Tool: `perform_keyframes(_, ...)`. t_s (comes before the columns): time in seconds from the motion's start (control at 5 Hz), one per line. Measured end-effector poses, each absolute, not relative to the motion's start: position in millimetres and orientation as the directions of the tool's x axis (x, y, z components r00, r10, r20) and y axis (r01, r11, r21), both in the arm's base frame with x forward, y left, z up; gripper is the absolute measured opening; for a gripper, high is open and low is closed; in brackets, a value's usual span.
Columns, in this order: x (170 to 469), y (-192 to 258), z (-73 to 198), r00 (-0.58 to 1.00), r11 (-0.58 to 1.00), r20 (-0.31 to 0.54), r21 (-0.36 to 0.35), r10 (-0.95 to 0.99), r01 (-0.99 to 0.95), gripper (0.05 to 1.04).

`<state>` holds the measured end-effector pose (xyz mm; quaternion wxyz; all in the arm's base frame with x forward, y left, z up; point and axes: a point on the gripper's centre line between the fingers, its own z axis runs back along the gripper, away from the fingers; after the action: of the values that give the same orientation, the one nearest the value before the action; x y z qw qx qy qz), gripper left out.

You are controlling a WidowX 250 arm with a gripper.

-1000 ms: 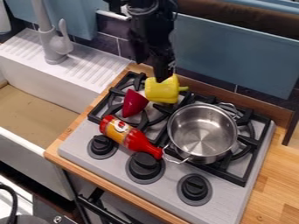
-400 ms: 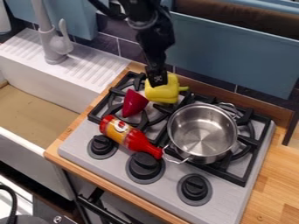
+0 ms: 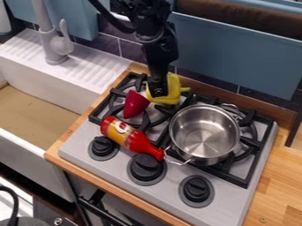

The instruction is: Put the yellow object on the upper left corner of the burner

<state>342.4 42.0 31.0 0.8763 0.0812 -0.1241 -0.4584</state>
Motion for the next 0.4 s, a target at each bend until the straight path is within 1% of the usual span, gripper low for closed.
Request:
perform_keyframes(0.2, 340.9, 39.4, 20.2, 0.537, 0.548, 0.116, 0.242, -0.835, 0.801, 0.999)
perform_keyframes(0.4, 345.7, 40.1, 18.9, 0.546, 0.555, 0.115, 0.282, -0.830, 0.783, 0.999)
